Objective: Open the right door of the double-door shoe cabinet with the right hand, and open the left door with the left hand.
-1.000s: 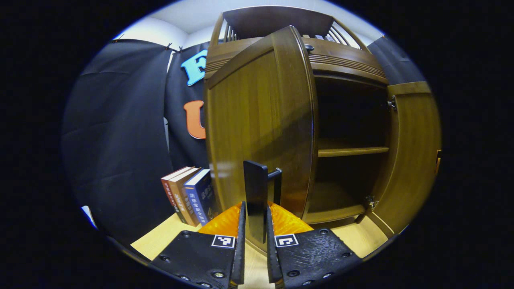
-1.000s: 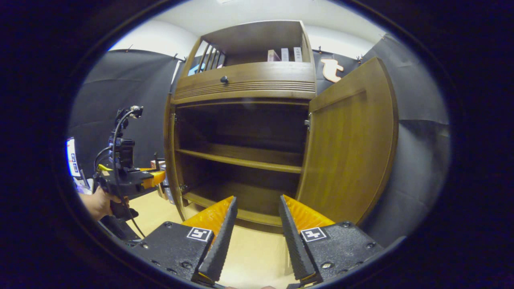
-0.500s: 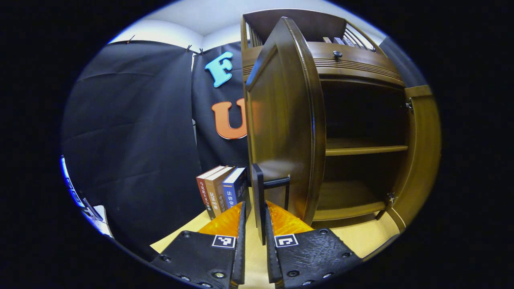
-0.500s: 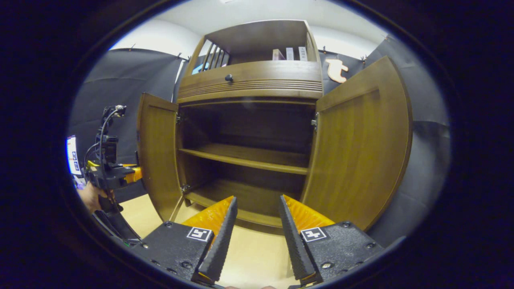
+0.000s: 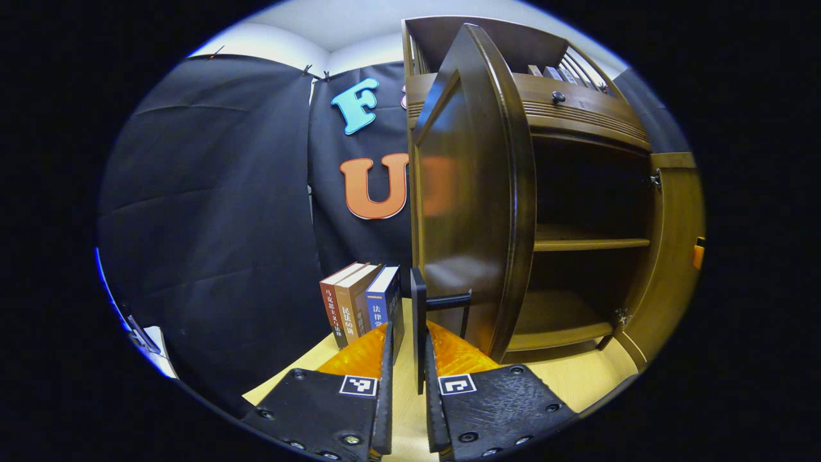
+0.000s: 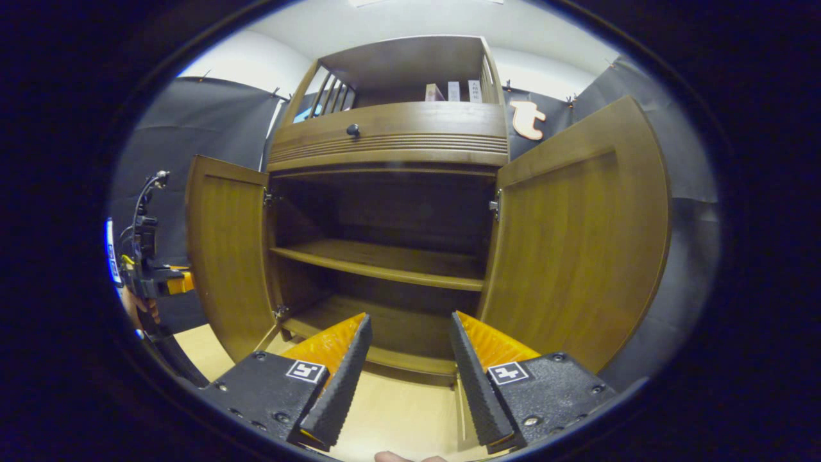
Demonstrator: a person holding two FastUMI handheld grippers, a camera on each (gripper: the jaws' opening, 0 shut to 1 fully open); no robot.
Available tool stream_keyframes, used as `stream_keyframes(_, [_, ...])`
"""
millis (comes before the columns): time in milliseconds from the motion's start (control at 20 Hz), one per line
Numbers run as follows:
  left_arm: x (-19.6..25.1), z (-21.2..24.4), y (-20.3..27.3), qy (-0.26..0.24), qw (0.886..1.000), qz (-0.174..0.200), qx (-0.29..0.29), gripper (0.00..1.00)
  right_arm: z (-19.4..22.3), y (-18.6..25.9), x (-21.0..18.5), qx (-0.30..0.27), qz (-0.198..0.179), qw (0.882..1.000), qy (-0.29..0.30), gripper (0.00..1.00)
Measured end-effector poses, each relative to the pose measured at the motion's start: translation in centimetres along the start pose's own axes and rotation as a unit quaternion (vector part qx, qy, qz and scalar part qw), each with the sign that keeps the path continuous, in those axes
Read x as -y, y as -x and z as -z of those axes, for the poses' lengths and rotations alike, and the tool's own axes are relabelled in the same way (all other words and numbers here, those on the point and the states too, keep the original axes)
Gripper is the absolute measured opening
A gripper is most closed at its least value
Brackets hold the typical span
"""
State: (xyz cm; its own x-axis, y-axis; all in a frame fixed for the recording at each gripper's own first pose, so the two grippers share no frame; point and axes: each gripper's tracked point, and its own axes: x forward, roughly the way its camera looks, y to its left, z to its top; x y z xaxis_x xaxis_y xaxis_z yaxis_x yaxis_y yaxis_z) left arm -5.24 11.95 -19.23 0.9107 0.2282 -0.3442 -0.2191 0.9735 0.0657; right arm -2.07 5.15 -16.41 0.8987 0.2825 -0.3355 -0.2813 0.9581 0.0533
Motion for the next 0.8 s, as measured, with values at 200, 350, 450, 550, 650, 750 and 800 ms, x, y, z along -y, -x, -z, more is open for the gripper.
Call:
stream_keyframes(200, [-0.6,0.1,0.0,-0.004,1.000,0.011,-0.004,0.20,0.1,-0.9,-0.5,-0.001,0.006,1.000,-0.004,0.78])
stream_keyframes(350, [-1.1,0.2,-0.1,0.004,1.000,0.018,-0.008,0.20,-0.1,-1.1,-1.1,0.002,0.005,1.000,-0.003,0.78])
stream_keyframes(450, [-1.3,0.2,0.0,0.011,1.000,0.022,-0.010,0.20,-0.1,-1.2,-1.5,0.001,0.004,1.000,0.000,0.83])
stream_keyframes(550, [-1.5,0.3,-0.1,0.016,0.999,0.027,-0.011,0.24,0.0,-1.3,-1.8,-0.002,0.004,1.000,0.001,0.78])
stream_keyframes(650, [-1.6,0.4,0.0,0.019,0.999,0.029,-0.012,0.24,0.2,-1.2,-2.1,-0.007,0.004,1.000,0.002,0.78])
stream_keyframes(750, [-1.8,0.5,0.2,0.023,0.999,0.032,-0.010,0.21,0.4,-1.0,-2.5,-0.011,0.004,1.000,0.003,0.78])
stream_keyframes(800, [-1.9,0.5,0.2,0.027,0.999,0.035,-0.011,0.20,0.5,-1.0,-2.7,-0.012,0.004,1.000,0.004,0.78])
